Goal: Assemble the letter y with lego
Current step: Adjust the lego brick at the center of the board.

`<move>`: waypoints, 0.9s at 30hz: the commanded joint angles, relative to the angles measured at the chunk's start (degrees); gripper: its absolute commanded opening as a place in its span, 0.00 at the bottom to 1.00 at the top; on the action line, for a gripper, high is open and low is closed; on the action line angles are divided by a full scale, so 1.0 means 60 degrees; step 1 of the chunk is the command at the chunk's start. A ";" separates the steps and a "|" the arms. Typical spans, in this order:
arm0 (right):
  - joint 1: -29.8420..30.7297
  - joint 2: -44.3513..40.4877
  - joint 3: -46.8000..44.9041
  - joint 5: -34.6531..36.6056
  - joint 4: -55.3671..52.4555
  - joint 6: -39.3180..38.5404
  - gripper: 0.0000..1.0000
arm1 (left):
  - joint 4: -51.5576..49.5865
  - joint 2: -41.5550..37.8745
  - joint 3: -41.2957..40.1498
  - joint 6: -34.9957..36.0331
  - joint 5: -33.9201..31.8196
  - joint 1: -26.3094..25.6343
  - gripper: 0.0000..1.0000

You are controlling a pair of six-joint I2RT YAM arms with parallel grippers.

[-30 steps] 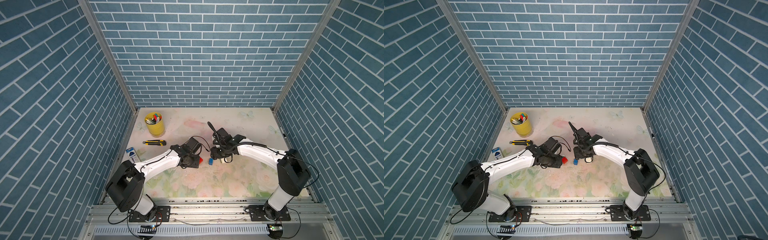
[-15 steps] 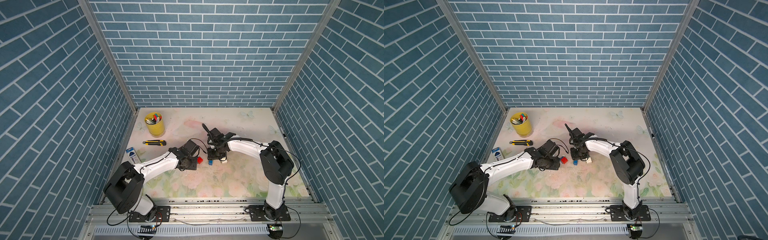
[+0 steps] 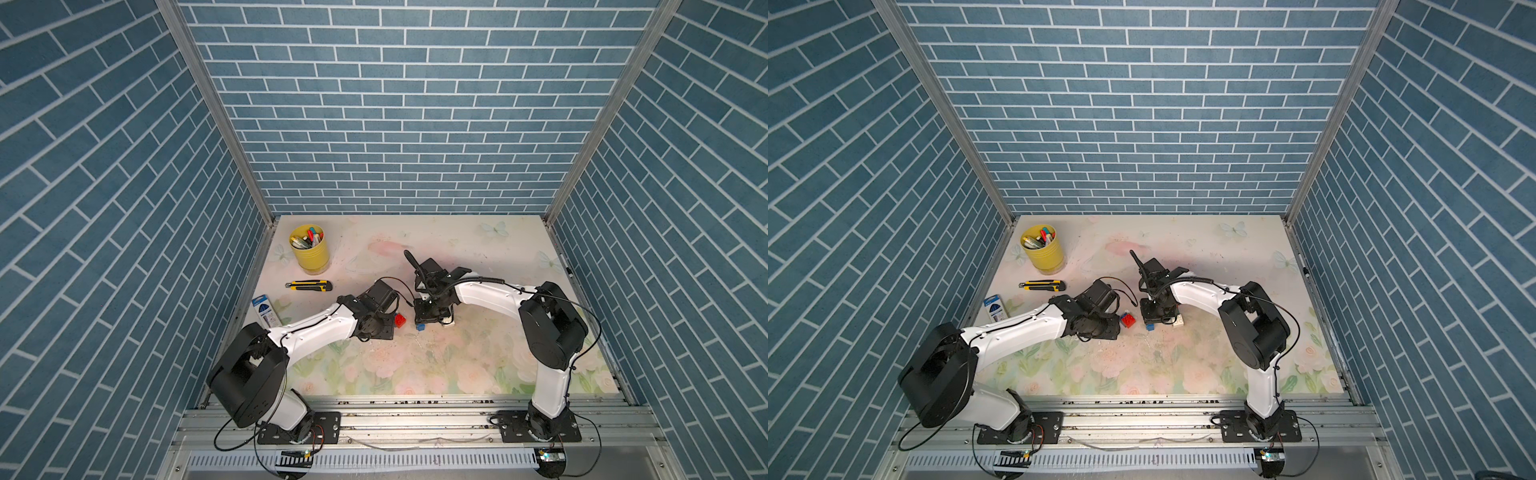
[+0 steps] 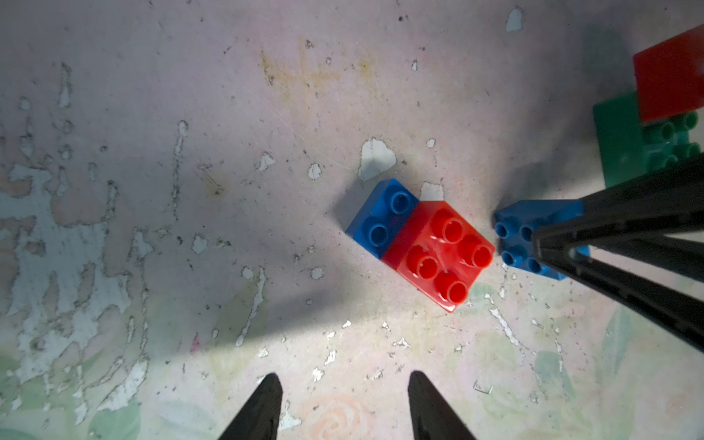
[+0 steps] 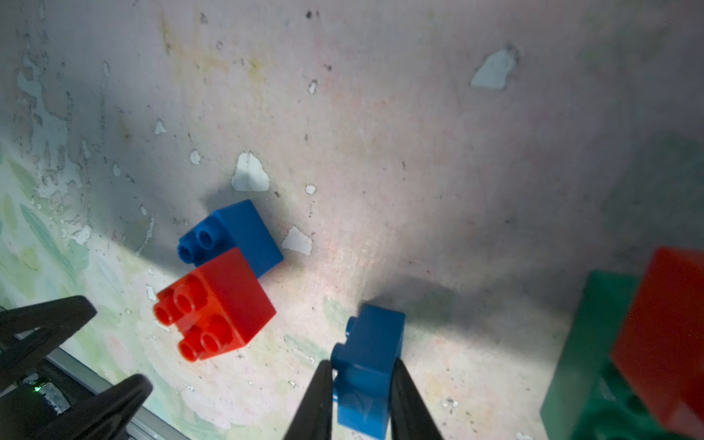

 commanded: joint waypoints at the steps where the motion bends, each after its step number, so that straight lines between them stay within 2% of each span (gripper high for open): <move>1: 0.0054 -0.0123 -0.0221 -0.0361 0.0209 -0.0001 0.22 | -0.0079 0.0118 -0.0009 -0.0071 -0.0099 0.0061 0.56; 8: -0.0307 -0.0430 -0.1142 -0.2861 0.2473 0.0208 0.22 | -0.0082 0.0130 -0.0012 -0.0071 -0.0135 0.0071 0.56; 13: -0.1052 -0.0223 -0.2311 -0.4546 0.4884 0.1044 0.22 | -0.0094 0.0168 -0.0027 -0.0098 -0.0134 0.0094 0.56; 18: -0.1715 -0.0001 -0.2939 -0.4912 0.5459 0.1021 0.24 | -0.0064 0.0227 -0.0086 -0.0167 -0.0135 0.0094 0.56; 24: -0.2097 -0.0330 -0.3060 -0.3814 0.4154 0.0191 0.46 | -0.0071 0.0333 0.0000 -0.0147 -0.0079 0.0094 0.56; 27: -0.2101 -0.0645 -0.2994 -0.3445 0.3653 -0.0129 0.48 | -0.0057 0.0434 0.0082 -0.0124 -0.0036 0.0094 0.55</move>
